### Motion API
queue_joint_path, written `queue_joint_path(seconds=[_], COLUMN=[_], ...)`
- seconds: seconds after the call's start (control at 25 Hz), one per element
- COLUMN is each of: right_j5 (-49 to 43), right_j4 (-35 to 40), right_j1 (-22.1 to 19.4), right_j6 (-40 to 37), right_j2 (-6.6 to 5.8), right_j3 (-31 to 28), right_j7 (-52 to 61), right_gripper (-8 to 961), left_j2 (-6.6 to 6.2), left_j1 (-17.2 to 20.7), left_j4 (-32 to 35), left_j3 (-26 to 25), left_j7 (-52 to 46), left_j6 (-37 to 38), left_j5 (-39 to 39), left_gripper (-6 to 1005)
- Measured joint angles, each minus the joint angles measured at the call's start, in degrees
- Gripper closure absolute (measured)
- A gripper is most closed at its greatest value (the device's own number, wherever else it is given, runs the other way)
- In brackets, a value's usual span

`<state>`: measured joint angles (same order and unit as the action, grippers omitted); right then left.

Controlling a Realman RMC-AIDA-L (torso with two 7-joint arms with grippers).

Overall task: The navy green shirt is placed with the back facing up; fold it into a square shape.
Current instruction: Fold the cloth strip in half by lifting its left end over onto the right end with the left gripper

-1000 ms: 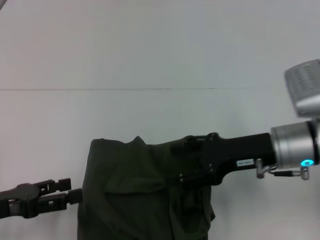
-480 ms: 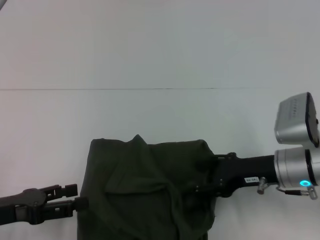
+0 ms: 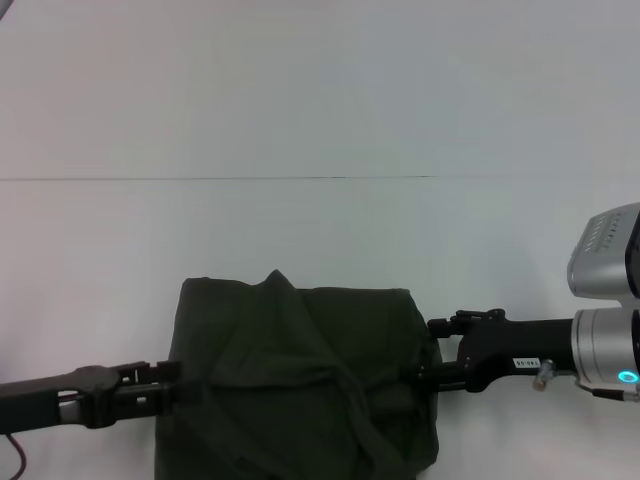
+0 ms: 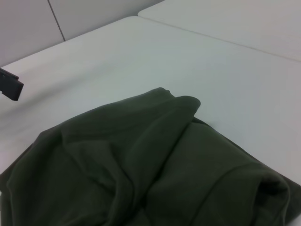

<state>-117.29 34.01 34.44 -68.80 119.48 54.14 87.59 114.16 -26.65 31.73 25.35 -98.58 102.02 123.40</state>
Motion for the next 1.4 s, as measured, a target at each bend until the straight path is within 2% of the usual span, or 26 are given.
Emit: queue_joint_path(seconds=[0.2, 0.36, 0.56, 0.8, 1.0, 1.4], right_j5=[0.4, 1.7, 5.8, 7.8, 7.7, 7.6], right_j4=[2.8, 5.6, 5.5, 4.1, 3.2, 3.0], right_j1=[-1.8, -4.8, -9.0, -11.6, -11.7, -11.4], right_j6=[-3.6, -9.2, -14.9, -16.9, -16.7, -16.7], right_j2=[-0.02, 0.29, 0.12, 0.27, 0.26, 0.2], right_j3=[-1.8, -6.4, -12.4, -14.9, -14.8, -14.6], right_j7=[-1.3, -6.3, -13.9, -17.1, -17.6, -17.9], right_gripper=[53, 53, 53, 52, 52, 52], left_j2=[0.1, -0.08, -0.1, 0.24, 0.43, -0.39], left_j1=[-2.1, -3.6, -5.5, -6.5, -6.6, -6.9], left_j4=[0.1, 0.3, 0.0, -0.4, -1.9, -3.1], left_j3=[4.3, 5.2, 5.8, 11.4, 11.9, 12.6], left_j7=[-9.3, -16.9, -26.5, -40.9, -44.5, -46.7], left_j6=[-0.3, -2.0, -5.4, -11.7, -15.0, -16.2], left_j5=[0.0, 0.0, 0.0, 0.0, 0.0, 1.9], left_gripper=[139, 145, 152, 161, 168, 182])
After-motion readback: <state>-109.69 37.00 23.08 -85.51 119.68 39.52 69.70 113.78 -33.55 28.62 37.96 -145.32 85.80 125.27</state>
